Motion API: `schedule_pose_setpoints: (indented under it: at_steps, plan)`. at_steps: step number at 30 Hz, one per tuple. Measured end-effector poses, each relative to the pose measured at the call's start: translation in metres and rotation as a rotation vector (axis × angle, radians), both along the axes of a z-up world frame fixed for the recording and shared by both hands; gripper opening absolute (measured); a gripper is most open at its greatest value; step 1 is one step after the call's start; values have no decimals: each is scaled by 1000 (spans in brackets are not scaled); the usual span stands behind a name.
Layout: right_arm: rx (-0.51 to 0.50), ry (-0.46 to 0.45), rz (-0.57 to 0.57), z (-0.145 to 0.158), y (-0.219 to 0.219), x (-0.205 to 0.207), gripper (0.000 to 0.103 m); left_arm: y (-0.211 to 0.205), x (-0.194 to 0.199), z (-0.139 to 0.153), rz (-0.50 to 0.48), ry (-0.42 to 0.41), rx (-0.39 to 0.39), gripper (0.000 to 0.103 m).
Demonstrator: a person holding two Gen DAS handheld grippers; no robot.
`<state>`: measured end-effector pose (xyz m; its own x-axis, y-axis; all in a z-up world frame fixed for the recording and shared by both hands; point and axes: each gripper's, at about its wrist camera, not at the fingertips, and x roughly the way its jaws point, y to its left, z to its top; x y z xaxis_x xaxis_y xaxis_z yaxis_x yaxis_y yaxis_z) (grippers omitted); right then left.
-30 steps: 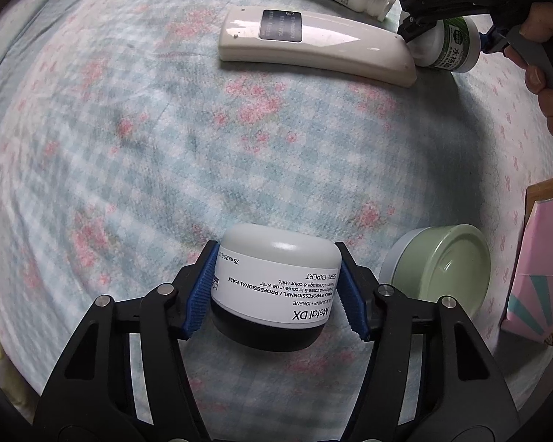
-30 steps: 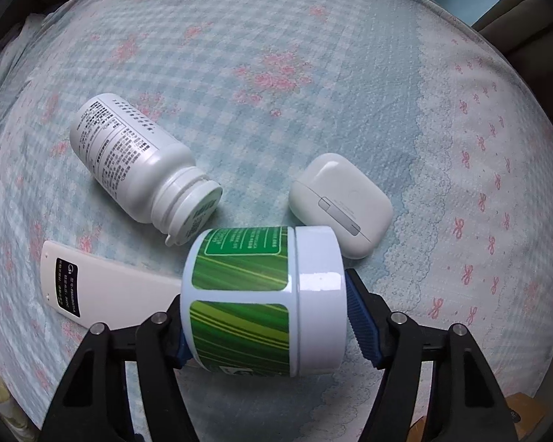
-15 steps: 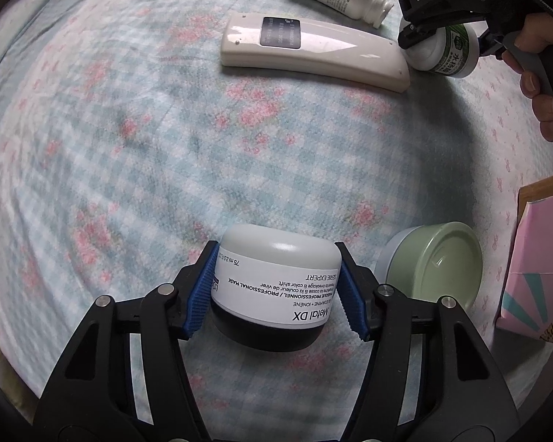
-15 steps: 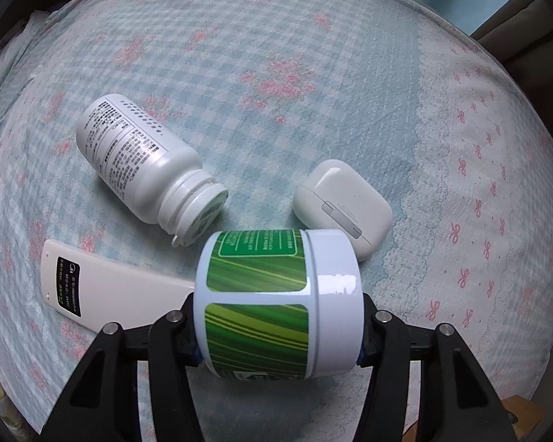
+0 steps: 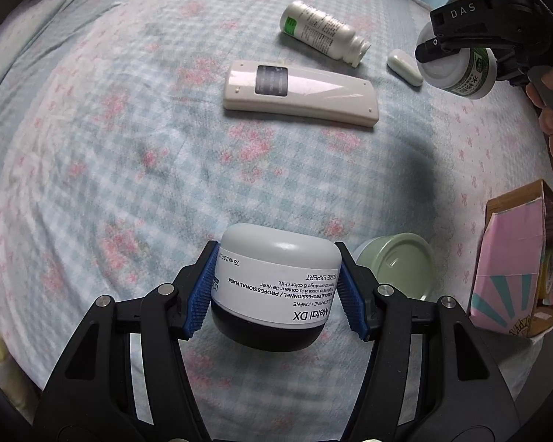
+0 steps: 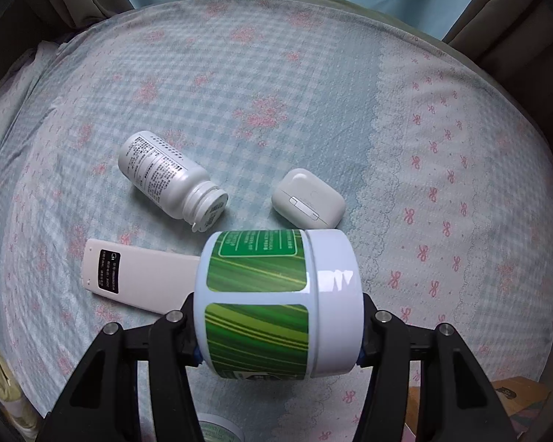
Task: Organize rigid objects
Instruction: 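Carry both jars with both tools over the cardboard box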
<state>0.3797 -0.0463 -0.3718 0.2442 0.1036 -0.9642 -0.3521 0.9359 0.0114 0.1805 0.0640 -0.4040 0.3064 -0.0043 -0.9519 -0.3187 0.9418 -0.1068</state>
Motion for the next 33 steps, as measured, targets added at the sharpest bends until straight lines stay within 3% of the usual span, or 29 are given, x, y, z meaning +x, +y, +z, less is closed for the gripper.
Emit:
schedule_pose_setpoints:
  at_steps: [9, 18, 25, 33]
  plan:
    - [82, -74, -43, 92, -47, -42, 52, -14, 4, 74, -136, -87, 22, 57]
    - [128, -153, -210, 170, -160, -91, 52, -85, 17, 159, -387, -192, 8, 57]
    - [103, -197, -410, 197, -276, -140, 52, -171, 33, 193, -551, -266, -31, 57]
    - [78, -170, -618, 182, -392, -181, 52, -278, 42, 186, -695, -249, -101, 57]
